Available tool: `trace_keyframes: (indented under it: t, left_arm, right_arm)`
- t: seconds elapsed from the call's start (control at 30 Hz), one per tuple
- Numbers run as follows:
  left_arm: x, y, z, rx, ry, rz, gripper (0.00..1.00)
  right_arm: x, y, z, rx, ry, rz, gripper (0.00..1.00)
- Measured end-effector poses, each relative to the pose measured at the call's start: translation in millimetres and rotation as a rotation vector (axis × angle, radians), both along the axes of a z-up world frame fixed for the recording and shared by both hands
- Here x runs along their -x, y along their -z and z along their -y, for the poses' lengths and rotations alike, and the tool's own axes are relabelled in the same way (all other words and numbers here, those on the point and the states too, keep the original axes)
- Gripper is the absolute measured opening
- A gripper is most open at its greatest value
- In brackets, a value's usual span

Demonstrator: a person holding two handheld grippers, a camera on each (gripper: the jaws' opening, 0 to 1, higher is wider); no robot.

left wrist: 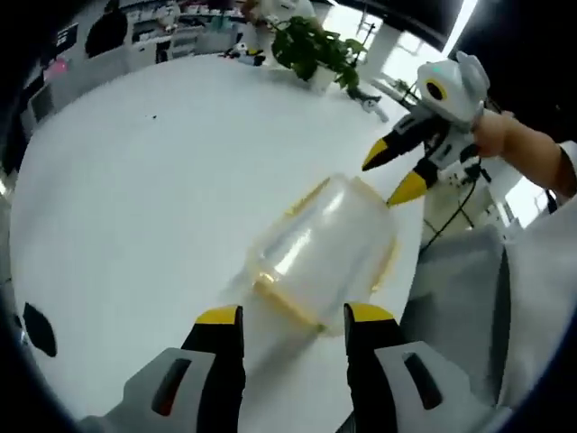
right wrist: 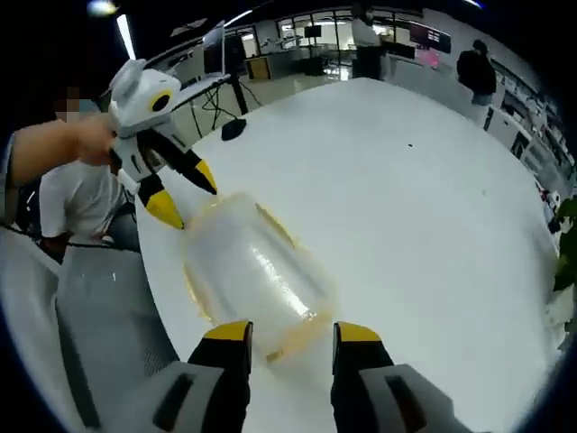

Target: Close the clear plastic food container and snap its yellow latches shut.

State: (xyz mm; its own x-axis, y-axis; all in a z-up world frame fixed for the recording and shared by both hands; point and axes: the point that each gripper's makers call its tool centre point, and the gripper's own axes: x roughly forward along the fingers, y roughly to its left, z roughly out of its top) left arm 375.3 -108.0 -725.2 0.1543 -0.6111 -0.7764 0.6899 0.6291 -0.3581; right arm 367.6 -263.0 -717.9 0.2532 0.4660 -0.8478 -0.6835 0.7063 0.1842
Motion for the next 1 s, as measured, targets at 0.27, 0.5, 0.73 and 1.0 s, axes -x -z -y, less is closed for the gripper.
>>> trace_keyframes:
  t: [0.27, 0.5, 0.73, 1.0]
  left_arm:
    - [2.0, 6.1, 9, 0.000, -0.102, -0.018, 0.41]
    - [6.5, 16.5, 19, -0.025, -0.119, -0.032, 0.43]
    - [6.6, 16.8, 21, -0.010, -0.182, -0.064, 0.42]
    - [6.7, 18.4, 24, 0.012, -0.219, -0.068, 0.39]
  right_arm:
    - [2, 12.7, 0, 0.017, 0.089, -0.042, 0.33]
    - [4, 18.7, -8, -0.015, 0.145, -0.085, 0.35]
    - [7, 19.3, -10, -0.022, 0.195, -0.112, 0.35]
    - [7, 20.4, -13, -0.023, 0.217, -0.087, 0.36]
